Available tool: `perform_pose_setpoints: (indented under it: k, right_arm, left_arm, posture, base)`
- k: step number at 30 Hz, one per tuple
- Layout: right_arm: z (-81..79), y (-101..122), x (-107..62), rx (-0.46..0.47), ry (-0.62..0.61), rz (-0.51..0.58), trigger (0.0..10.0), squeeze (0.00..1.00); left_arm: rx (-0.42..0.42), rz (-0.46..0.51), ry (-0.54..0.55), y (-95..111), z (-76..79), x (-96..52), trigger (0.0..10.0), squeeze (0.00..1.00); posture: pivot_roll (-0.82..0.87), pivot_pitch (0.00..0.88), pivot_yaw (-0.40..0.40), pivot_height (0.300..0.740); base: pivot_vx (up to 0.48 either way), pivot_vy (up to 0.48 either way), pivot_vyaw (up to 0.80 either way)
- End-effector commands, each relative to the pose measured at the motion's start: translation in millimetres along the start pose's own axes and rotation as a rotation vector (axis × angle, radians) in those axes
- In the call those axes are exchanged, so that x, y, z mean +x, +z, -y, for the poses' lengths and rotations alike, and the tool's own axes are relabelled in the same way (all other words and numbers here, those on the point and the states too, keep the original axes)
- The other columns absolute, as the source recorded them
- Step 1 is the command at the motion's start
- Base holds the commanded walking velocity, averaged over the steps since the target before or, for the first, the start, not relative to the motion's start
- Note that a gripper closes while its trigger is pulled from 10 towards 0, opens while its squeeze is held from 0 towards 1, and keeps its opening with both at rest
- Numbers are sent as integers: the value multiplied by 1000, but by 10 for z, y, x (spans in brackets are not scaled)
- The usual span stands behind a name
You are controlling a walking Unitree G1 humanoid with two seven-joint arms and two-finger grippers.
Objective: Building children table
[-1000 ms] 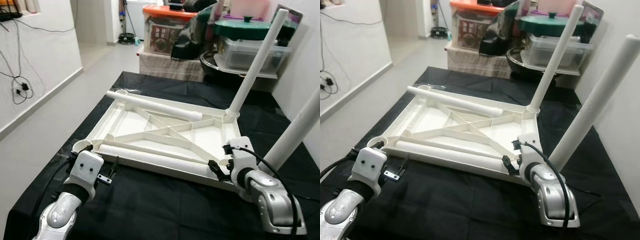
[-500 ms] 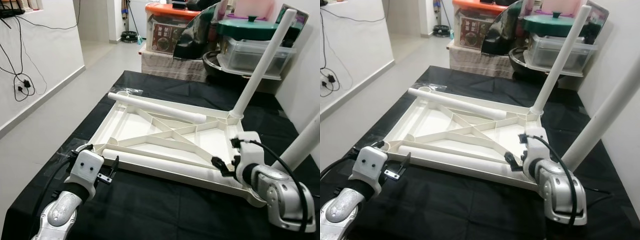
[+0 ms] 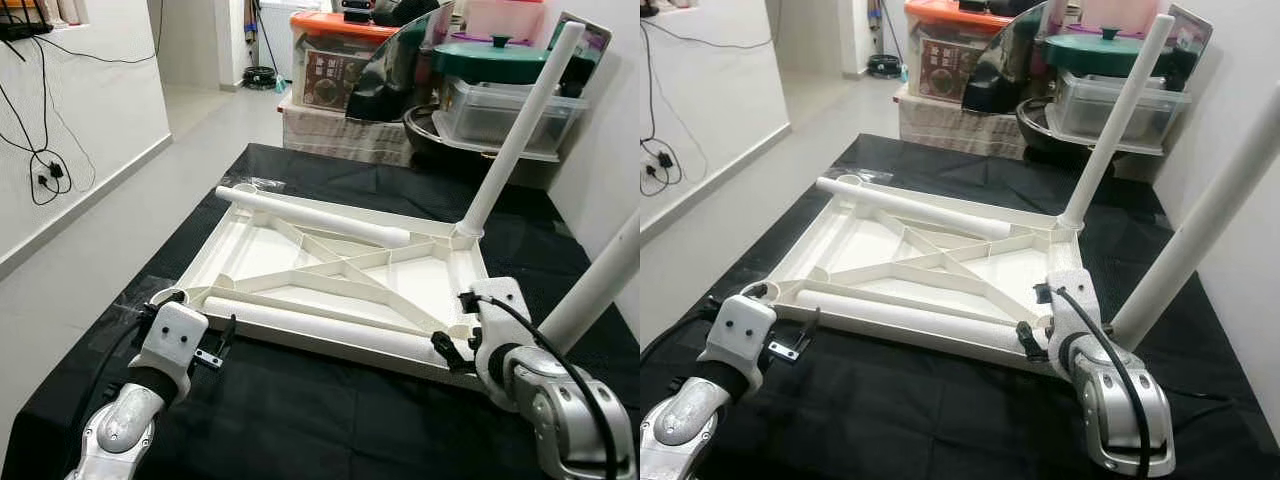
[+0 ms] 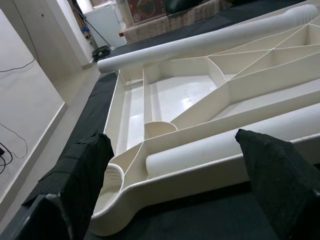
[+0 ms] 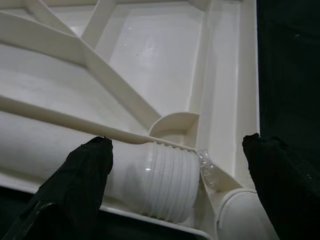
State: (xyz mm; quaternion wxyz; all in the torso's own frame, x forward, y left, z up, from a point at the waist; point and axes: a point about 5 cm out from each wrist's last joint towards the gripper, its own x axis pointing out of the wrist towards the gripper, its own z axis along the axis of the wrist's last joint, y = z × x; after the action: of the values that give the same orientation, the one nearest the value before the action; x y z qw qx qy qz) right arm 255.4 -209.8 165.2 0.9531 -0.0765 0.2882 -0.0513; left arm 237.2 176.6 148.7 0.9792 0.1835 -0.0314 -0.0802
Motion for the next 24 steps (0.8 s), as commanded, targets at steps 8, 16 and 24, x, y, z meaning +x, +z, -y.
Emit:
perform_pose_setpoints:
  k: [8,16,24]
  right_arm:
    - [-65,-240,51,104,34,-141,10000,0]
    - [-28,-366,190,149,-3,-173,10000,0]
    - [-69,-360,405,232,-6,-159,10000,0]
  left_arm:
    - [6,-5,1,-20,12,1,10000,0]
    - [5,-4,2,-17,13,4,10000,0]
    - [7,-7,3,-22,17,-1,10000,0]
  posture:
    - [-68,0,-103,740]
    - [-62,0,-104,740]
    - [-49,0,-104,740]
  base:
    - [0,0,0]
    - [0,0,0]
    - [0,0,0]
